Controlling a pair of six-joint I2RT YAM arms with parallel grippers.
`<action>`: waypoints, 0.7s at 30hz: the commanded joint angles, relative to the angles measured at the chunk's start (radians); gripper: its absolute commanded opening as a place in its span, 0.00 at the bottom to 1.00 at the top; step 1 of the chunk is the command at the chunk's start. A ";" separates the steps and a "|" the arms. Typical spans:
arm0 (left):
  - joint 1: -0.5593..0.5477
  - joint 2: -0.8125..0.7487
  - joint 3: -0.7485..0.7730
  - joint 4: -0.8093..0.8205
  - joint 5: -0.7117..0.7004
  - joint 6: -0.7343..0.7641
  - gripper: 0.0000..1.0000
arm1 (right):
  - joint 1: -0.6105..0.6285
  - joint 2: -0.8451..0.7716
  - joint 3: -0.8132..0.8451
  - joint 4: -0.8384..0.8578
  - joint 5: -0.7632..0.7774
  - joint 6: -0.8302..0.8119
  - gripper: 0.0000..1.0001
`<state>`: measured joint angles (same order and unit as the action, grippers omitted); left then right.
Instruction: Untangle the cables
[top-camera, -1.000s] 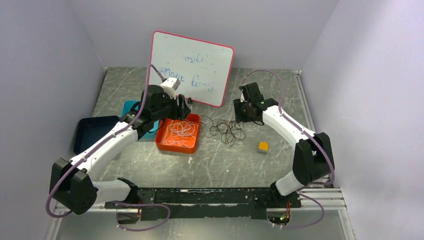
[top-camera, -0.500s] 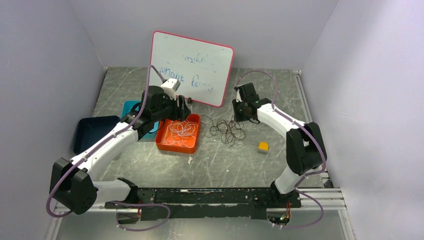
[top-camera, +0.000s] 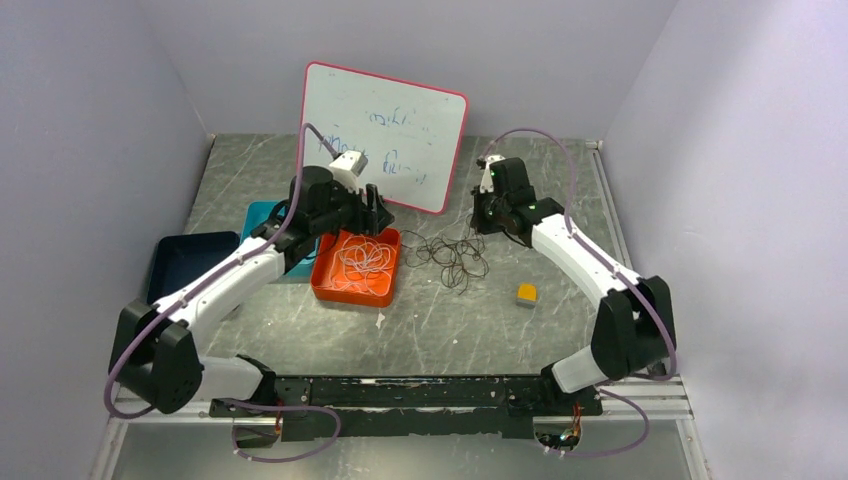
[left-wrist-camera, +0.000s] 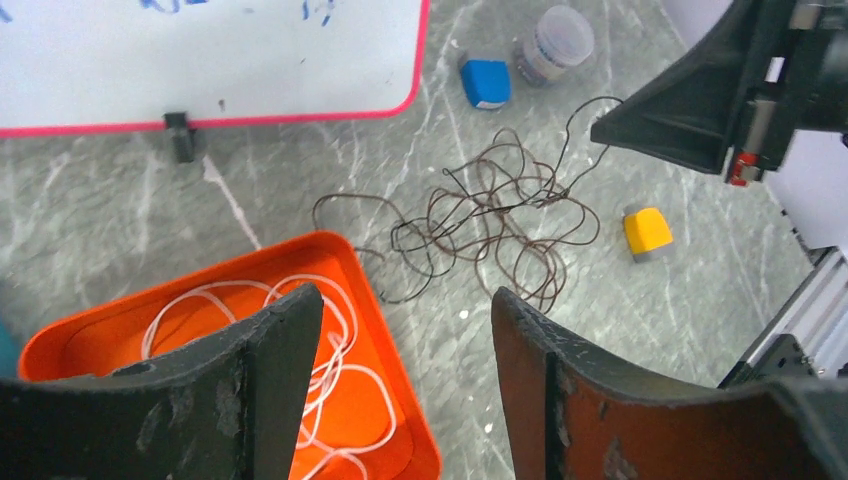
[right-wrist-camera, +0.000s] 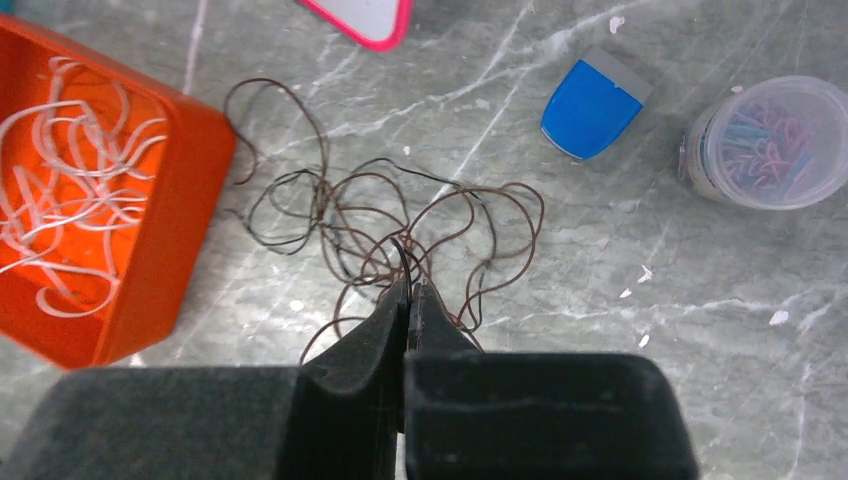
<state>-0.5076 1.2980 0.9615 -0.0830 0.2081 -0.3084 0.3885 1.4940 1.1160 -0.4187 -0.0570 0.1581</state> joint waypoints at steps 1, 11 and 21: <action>-0.007 0.068 0.062 0.159 0.099 -0.036 0.69 | -0.007 -0.080 0.058 -0.068 -0.044 0.022 0.00; -0.124 0.198 0.149 0.318 0.141 -0.026 0.73 | -0.007 -0.158 0.210 -0.140 -0.104 0.061 0.00; -0.154 0.302 0.198 0.497 0.149 -0.017 0.75 | -0.007 -0.165 0.282 -0.158 -0.180 0.098 0.00</action>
<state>-0.6621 1.5574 1.0996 0.2932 0.3191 -0.3347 0.3878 1.3449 1.3544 -0.5545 -0.1909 0.2325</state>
